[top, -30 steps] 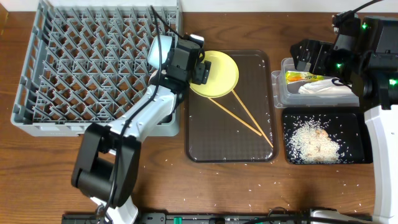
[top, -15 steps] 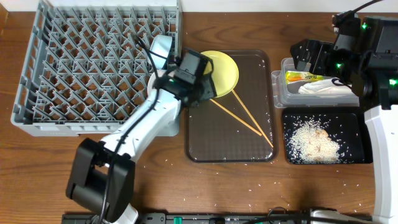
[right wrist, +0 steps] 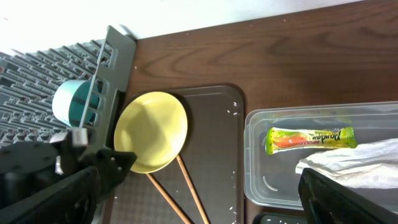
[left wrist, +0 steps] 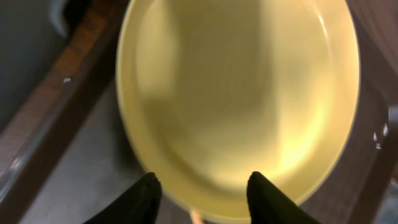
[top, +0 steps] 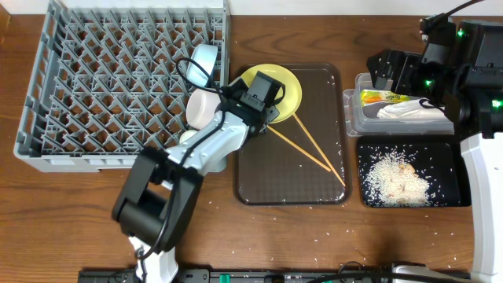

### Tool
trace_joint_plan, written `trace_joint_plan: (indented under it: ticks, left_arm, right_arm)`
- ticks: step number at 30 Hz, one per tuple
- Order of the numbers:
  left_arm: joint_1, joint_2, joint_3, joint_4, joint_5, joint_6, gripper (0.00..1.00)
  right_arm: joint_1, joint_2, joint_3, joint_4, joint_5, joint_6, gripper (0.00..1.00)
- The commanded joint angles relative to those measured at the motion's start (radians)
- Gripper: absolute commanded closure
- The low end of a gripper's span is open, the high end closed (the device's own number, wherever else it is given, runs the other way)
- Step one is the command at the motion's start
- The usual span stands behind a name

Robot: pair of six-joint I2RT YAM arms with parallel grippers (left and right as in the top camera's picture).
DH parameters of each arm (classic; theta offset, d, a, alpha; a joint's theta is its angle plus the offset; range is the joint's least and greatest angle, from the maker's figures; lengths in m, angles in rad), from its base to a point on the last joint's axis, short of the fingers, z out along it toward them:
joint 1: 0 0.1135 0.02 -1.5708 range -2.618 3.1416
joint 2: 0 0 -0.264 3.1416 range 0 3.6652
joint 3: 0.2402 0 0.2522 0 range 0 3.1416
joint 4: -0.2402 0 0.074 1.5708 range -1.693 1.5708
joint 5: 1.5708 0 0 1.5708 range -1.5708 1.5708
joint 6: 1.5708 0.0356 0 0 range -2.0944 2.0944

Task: Sort waste into correct bins and load items into the dishwasher
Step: 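Lift the yellow plate off the tray with left gripper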

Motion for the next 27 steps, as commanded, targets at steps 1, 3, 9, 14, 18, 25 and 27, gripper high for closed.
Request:
trace_joint_plan:
  ticks: [1,3,9,14,18,25,27]
  left_arm:
    - [-0.004,0.058,-0.013,0.03,-0.032,-0.029,0.58]
    - [-0.004,0.078,-0.013,0.033,-0.033,-0.028,0.6]
    - [-0.004,0.085,-0.013,0.024,-0.058,-0.019,0.66]
    - [-0.004,0.087,-0.013,0.024,-0.075,-0.017,0.66]
    - [-0.004,0.105,-0.013,0.027,-0.08,-0.018,0.67]
    - [-0.004,0.15,-0.013,0.08,-0.078,-0.041,0.71]
    - [-0.004,0.16,-0.013,0.09,-0.076,-0.055,0.71]
  right_arm:
    - [0.004,0.002,0.003,0.0,0.002,-0.003,0.01]
    - [0.004,0.002,0.003,0.0,0.002,-0.003,0.01]
    - [0.004,0.002,0.003,0.0,0.002,-0.003,0.01]
    - [0.004,0.002,0.003,0.0,0.002,-0.003,0.01]
    - [0.004,0.002,0.003,0.0,0.002,-0.003,0.01]
    - [0.004,0.002,0.003,0.0,0.002,-0.003,0.01]
    - [0.004,0.002,0.003,0.0,0.002,-0.003,0.01]
